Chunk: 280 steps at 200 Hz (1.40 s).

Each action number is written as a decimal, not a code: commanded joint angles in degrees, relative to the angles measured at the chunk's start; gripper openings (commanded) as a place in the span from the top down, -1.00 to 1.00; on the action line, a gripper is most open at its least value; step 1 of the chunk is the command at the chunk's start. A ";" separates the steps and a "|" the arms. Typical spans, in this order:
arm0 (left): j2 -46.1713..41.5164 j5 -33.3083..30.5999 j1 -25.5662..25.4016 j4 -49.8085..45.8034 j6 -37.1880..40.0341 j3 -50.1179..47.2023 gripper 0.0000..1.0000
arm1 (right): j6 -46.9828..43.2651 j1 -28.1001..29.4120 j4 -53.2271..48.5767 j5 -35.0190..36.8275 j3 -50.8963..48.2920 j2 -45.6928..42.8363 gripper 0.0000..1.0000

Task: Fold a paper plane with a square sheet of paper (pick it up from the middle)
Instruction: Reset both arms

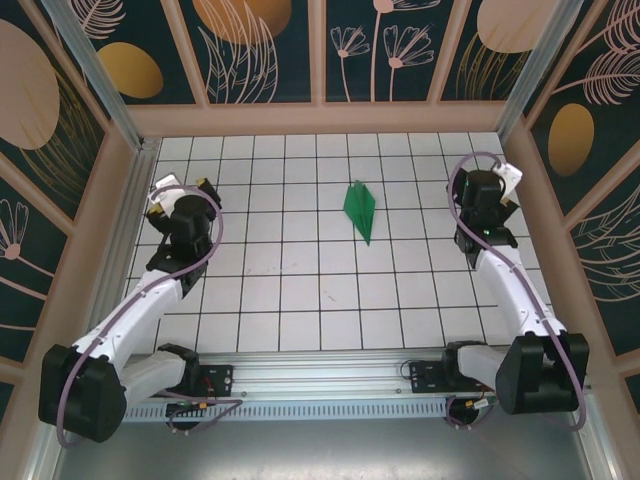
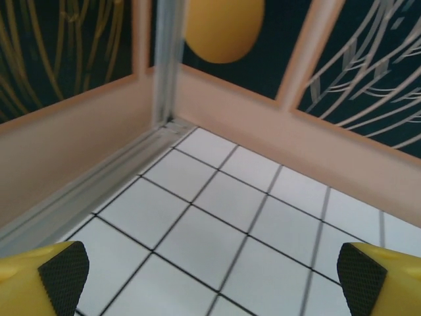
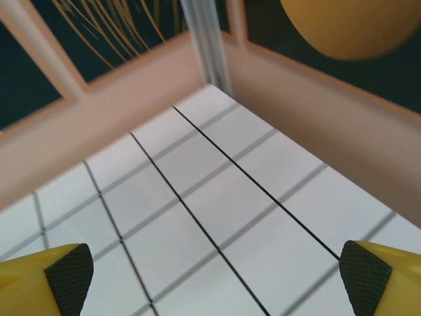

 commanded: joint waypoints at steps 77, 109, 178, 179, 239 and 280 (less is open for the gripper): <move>3.42 2.64 9.93 31.16 15.11 -21.07 -0.97 | -9.68 -1.18 40.50 -3.61 -28.87 0.47 -0.97; 10.27 11.35 12.13 48.59 18.60 -26.51 -0.97 | -13.96 -0.35 51.45 -8.52 -32.64 3.14 -0.97; 18.75 23.97 13.65 66.69 20.45 -28.91 -0.97 | -17.60 -0.55 65.27 -13.11 -35.62 9.91 -0.97; 18.97 24.00 13.65 66.71 20.46 -28.87 -0.97 | -17.67 -0.51 65.46 -13.17 -35.63 10.04 -0.97; 25.04 26.04 13.73 70.51 21.05 -28.12 -0.97 | -18.90 -1.53 72.86 -16.29 -33.85 19.18 -0.98; 26.66 24.95 13.71 71.21 20.93 -27.70 -0.97 | -18.38 -2.49 76.07 -18.45 -33.94 22.85 -0.97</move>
